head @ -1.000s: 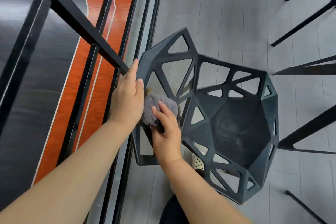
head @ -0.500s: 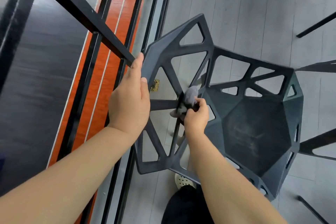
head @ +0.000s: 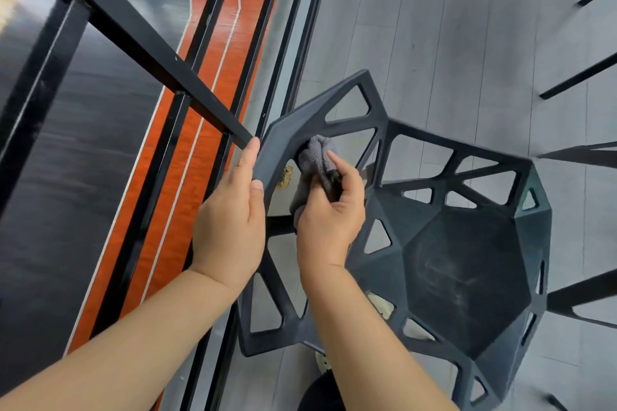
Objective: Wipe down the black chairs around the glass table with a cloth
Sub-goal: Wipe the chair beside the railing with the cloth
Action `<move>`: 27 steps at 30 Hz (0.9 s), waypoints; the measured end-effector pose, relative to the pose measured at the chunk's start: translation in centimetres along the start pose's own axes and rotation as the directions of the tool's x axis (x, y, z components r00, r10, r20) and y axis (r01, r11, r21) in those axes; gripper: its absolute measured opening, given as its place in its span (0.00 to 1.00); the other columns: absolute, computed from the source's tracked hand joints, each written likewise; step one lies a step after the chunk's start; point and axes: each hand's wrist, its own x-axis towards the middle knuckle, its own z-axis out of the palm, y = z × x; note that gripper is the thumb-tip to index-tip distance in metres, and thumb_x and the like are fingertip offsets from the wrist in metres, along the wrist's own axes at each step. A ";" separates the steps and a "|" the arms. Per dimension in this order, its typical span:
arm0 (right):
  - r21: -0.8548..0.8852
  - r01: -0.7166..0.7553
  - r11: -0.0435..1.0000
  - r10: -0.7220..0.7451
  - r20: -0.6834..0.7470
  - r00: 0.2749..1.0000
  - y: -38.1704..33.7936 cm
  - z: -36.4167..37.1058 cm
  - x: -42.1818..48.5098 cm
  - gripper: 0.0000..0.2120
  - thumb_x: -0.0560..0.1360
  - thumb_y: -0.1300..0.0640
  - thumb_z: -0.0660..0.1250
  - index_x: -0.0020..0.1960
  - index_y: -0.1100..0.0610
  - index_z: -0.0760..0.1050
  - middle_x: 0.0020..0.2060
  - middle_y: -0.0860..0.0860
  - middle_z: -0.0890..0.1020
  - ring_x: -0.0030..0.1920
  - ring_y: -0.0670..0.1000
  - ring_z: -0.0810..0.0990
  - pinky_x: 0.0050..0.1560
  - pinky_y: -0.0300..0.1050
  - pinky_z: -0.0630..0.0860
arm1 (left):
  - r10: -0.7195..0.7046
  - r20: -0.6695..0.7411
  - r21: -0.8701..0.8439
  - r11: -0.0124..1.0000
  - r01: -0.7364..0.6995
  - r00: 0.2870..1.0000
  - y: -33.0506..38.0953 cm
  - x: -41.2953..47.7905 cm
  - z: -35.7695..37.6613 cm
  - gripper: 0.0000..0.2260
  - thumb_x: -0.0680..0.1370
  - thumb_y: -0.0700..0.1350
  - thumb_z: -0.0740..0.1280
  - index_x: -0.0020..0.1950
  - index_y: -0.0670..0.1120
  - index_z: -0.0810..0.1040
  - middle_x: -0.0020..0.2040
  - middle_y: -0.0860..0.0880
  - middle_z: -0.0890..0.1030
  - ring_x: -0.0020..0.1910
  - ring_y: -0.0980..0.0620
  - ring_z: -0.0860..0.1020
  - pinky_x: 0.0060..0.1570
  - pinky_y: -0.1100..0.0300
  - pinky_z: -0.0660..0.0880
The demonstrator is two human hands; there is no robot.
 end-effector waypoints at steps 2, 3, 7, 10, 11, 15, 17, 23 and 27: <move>0.056 0.063 0.996 -0.061 -0.039 0.997 -0.2 0.3 -0.3 0.20 0.71 0.69 0.62 0.56 0.49 0.77 0.54 0.47 0.79 0.60 0.51 0.76 0.61 0.54 0.73 | 0.010 -0.006 -0.012 1.000 -0.010 1.000 -0.3 0.1 0.2 0.22 0.82 0.42 0.53 0.76 0.54 0.57 0.69 0.61 0.63 0.62 0.70 0.58 0.57 0.78 0.55; 0.074 0.125 0.989 -0.122 -0.048 0.991 -0.1 0.3 -0.5 0.20 0.71 0.70 0.62 0.57 0.52 0.77 0.55 0.50 0.78 0.61 0.53 0.75 0.62 0.55 0.73 | 0.013 -0.007 -0.010 1.000 -0.013 1.000 -0.5 0.1 0.3 0.22 0.82 0.42 0.53 0.76 0.54 0.57 0.68 0.62 0.63 0.62 0.71 0.57 0.57 0.81 0.54; -0.115 0.395 0.911 -0.379 0.141 0.915 1.0 1.1 -0.4 0.26 0.69 0.72 0.66 0.63 0.51 0.75 0.63 0.50 0.72 0.64 0.53 0.70 0.65 0.37 0.65 | 0.029 -0.012 0.011 1.000 -0.029 1.000 -1.1 0.4 0.5 0.22 0.81 0.42 0.54 0.76 0.52 0.58 0.72 0.56 0.65 0.64 0.70 0.58 0.57 0.84 0.51; -0.192 0.444 0.875 -0.402 0.221 0.889 2.8 0.8 0.7 0.31 0.67 0.76 0.67 0.62 0.49 0.75 0.63 0.44 0.69 0.63 0.52 0.68 0.62 0.31 0.63 | 0.022 -0.019 0.019 1.000 -0.021 1.000 -1.3 0.5 0.5 0.22 0.82 0.42 0.54 0.76 0.52 0.58 0.73 0.55 0.65 0.63 0.70 0.58 0.58 0.79 0.54; -0.193 0.423 0.885 -0.380 0.226 0.897 3.7 0.3 1.1 0.30 0.67 0.76 0.66 0.61 0.48 0.76 0.61 0.43 0.69 0.62 0.51 0.68 0.62 0.32 0.64 | 0.024 -0.026 0.023 0.999 -0.023 0.999 -1.2 0.5 0.6 0.22 0.82 0.42 0.54 0.76 0.52 0.58 0.73 0.55 0.65 0.62 0.71 0.58 0.57 0.79 0.54; -0.365 0.256 0.895 -0.161 0.271 0.949 7.6 -3.6 1.7 0.31 0.69 0.78 0.60 0.56 0.45 0.76 0.57 0.40 0.69 0.59 0.48 0.68 0.56 0.21 0.59 | 0.035 -0.026 0.030 0.999 -0.034 0.999 -1.1 0.3 0.6 0.22 0.81 0.43 0.54 0.76 0.52 0.58 0.67 0.61 0.63 0.61 0.73 0.56 0.54 0.86 0.52; -0.450 0.253 0.857 -0.096 0.343 0.934 8.2 -4.9 2.8 0.29 0.69 0.77 0.59 0.58 0.49 0.79 0.56 0.43 0.70 0.60 0.51 0.68 0.53 0.21 0.60 | 0.039 -0.030 0.045 0.998 -0.038 0.999 -1.0 0.3 0.6 0.22 0.81 0.43 0.54 0.76 0.52 0.58 0.66 0.62 0.63 0.60 0.72 0.56 0.57 0.80 0.54; -0.433 0.033 0.901 0.026 0.128 0.991 2.5 -5.0 7.0 0.23 0.73 0.70 0.58 0.62 0.50 0.75 0.57 0.46 0.73 0.58 0.48 0.73 0.49 0.28 0.65 | 0.037 -0.023 0.089 0.995 -0.035 0.999 0.0 0.0 0.2 0.22 0.81 0.42 0.54 0.76 0.49 0.58 0.72 0.51 0.67 0.68 0.55 0.67 0.58 0.66 0.62; -0.163 0.096 0.982 -0.086 0.068 0.994 -2.6 -1.6 10.4 0.26 0.74 0.71 0.61 0.67 0.49 0.72 0.57 0.42 0.72 0.58 0.39 0.72 0.53 0.22 0.66 | 0.048 -0.015 0.117 0.992 -0.046 0.999 0.1 0.2 0.3 0.22 0.81 0.41 0.55 0.76 0.47 0.58 0.72 0.48 0.67 0.68 0.48 0.70 0.56 0.64 0.64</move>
